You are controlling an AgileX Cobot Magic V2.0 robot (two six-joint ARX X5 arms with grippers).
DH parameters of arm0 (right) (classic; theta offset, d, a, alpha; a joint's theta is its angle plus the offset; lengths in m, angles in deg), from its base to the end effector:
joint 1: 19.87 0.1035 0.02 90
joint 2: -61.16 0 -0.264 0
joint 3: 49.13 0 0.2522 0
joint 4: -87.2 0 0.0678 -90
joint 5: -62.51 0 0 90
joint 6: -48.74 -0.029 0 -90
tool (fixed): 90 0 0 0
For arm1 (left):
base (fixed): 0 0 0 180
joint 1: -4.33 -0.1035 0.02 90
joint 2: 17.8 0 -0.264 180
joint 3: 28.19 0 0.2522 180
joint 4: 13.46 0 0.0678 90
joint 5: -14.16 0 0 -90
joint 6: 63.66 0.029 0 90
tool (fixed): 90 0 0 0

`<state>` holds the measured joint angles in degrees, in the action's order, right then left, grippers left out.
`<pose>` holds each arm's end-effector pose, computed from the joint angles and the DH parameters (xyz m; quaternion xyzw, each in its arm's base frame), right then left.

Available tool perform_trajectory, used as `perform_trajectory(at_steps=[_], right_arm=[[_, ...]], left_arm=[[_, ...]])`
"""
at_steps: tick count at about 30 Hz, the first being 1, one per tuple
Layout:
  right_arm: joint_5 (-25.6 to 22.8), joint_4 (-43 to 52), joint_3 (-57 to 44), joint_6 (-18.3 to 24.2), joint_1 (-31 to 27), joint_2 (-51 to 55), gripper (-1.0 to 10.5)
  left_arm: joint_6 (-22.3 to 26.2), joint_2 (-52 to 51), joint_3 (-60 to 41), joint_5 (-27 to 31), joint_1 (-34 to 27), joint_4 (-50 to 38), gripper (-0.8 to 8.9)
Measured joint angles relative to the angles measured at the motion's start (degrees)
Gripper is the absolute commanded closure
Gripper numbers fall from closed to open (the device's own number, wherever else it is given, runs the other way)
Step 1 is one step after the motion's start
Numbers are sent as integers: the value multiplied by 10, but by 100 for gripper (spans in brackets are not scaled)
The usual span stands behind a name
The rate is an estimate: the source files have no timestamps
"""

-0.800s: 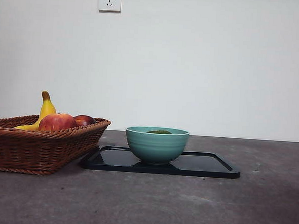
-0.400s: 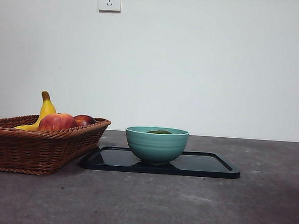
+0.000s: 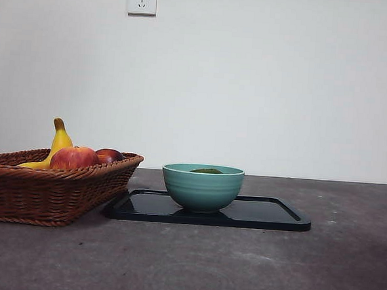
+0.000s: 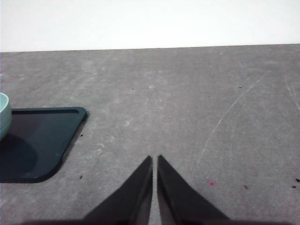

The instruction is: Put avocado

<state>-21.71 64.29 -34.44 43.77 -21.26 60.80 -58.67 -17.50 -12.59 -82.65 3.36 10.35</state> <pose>0.0960 0.0006 0.1532 0.0479 0.0762 0.0349 0.9953 0.0948 -0.0018 0.1571 0.0383 0.0717 -0.0540 0.9952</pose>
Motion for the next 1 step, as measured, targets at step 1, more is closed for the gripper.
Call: perform_trajectory(at_steps=[1], right_arm=[[0,0,0,0,0,0,938]], left_arm=[[0,0,0,0,0,0,807]])
